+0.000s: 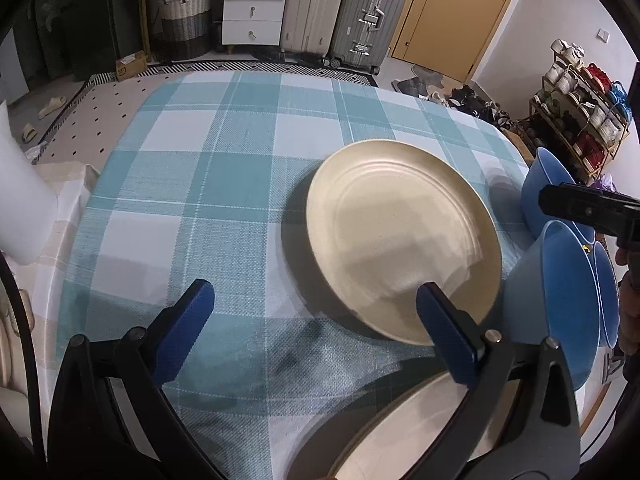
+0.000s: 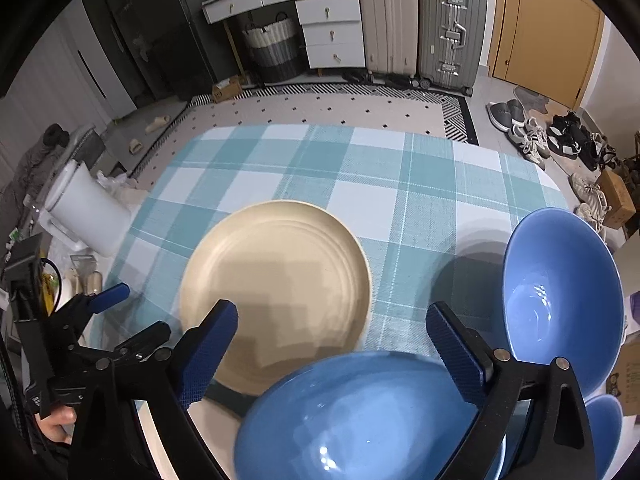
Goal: Organize plates and bowls
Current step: 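Grasp the cream plate rim with left tool while right tool grasps a blue bowl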
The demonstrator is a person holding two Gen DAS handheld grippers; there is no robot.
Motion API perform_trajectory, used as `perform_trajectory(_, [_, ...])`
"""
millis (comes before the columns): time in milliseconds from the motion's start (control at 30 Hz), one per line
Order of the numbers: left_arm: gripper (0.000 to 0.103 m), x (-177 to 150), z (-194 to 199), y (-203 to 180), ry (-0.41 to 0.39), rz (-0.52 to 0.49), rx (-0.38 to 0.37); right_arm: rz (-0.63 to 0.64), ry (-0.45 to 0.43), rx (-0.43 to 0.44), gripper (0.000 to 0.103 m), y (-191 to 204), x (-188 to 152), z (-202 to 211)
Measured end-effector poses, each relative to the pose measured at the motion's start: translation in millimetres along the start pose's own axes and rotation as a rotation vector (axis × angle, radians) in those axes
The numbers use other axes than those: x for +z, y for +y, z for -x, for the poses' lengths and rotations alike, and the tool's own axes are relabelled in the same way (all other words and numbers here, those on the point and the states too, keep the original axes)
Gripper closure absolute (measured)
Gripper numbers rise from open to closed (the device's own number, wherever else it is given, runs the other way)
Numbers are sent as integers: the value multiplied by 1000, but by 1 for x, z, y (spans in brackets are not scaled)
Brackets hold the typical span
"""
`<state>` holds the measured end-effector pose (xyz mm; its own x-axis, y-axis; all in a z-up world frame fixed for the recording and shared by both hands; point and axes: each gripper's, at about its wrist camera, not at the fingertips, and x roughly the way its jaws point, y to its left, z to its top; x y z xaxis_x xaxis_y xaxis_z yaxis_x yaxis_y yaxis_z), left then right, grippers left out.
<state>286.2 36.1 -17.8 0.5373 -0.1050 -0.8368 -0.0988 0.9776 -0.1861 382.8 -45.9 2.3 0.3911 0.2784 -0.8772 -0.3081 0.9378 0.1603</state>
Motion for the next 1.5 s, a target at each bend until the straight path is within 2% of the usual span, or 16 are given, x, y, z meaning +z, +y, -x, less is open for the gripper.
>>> perform_trajectory(133, [4,2,-12,0,17,9,-10,3,42,-9,9,-6,5,-17])
perform_trajectory(233, [5,3,-20,-1,28,7,-10,-4,68,-17,17,-12,9,-27])
perform_trajectory(467, [8,5,-31,-5,44,4,-15,-12,127,-19,22,-20,13,-50])
perform_trajectory(633, [14,3,-39,-8,60,-3,-18,-7,156,-22,27,-22,12,-65])
perform_trajectory(767, [19,1,-44,-9,72,-4,-21,-4,171,-20,38,-22,13,-72])
perform_trajectory(800, [21,2,-44,-9,72,-7,-20,-5,173,-19,43,-22,14,-74])
perform_trajectory(967, [26,1,-45,-10,66,-15,-17,-4,182,-35,53,-22,15,-80])
perform_trajectory(1067, [35,0,-47,-10,69,-15,-18,-2,191,-41,61,-23,15,-83])
perform_trajectory(1233, [61,-2,-50,-9,80,-18,-24,11,202,-48,71,-23,13,-88])
perform_trajectory(1300, [68,-4,-52,-10,84,-19,-27,17,206,-54,84,-22,12,-90])
perform_trajectory(1333, [74,-4,-53,-11,86,-24,-31,23,201,-57,86,-22,11,-90])
perform_trajectory(1400, [80,-5,-54,-13,86,-34,-45,34,191,-59,92,-21,11,-89])
perform_trajectory(1500, [80,-5,-54,-17,79,-51,-26,39,180,-66,93,-20,11,-88])
